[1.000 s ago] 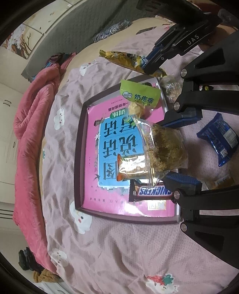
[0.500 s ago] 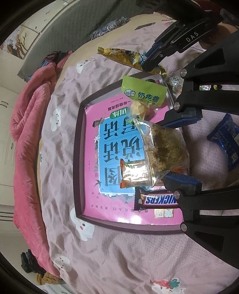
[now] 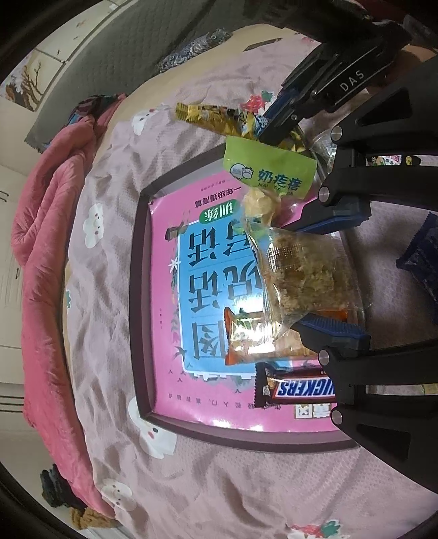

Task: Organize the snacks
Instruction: 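Lower the pastry bag beside the cracker pack and open left tool while right tool releases the yellow packet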

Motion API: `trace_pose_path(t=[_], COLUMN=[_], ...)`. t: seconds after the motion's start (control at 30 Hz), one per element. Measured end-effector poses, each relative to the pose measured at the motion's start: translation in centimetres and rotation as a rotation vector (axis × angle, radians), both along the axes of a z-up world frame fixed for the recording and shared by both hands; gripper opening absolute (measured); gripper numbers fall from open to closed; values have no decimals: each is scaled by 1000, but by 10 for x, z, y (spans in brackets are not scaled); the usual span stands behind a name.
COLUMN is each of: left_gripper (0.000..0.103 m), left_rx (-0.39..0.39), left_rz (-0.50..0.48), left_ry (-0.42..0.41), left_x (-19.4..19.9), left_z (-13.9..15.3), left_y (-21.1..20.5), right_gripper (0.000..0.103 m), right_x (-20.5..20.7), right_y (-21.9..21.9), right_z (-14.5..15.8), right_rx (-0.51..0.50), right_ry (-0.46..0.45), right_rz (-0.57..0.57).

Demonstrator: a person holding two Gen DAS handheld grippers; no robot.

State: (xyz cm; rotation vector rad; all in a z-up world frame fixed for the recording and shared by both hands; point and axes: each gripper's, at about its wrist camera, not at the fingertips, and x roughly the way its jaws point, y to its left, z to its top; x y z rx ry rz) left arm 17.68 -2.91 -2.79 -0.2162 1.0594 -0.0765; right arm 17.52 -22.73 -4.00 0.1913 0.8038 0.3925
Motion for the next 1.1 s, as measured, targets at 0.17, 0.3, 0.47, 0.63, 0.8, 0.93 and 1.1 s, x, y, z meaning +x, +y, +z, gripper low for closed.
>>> trace_pose_path(t=[0.17,0.3,0.47,0.63,0.8,0.93,1.1], left_gripper=[45,45,45,45,46,46,46], left_rx=[-1,1,-5,-11,-13,-19,-24], left_rz=[-7,-15,-19,-24,-35,-40,-44], left_ry=[8,12,16,20,22,26,25], left_x=[4,7,10,13,16,18,17], left_z=[-3,-5,-6,-8,-10,-11,-12], left_y=[-4,-9,-11,-12,-17,-19,-20], right_gripper=[26,27,27,27,28,44,46], right_x=[4,8,11,11,10,8,7], right_y=[0,0,-2,-4,-4,0,-2], right_z=[-2,-5,-8,-10,-7,-4,-2], right_rx=[2,-4,-6,-9,-11,-9,-3], right_ry=[-7,4,13,24,7,-15,-22], right_rz=[-6,-16,-30,-42,-45,-30,-37])
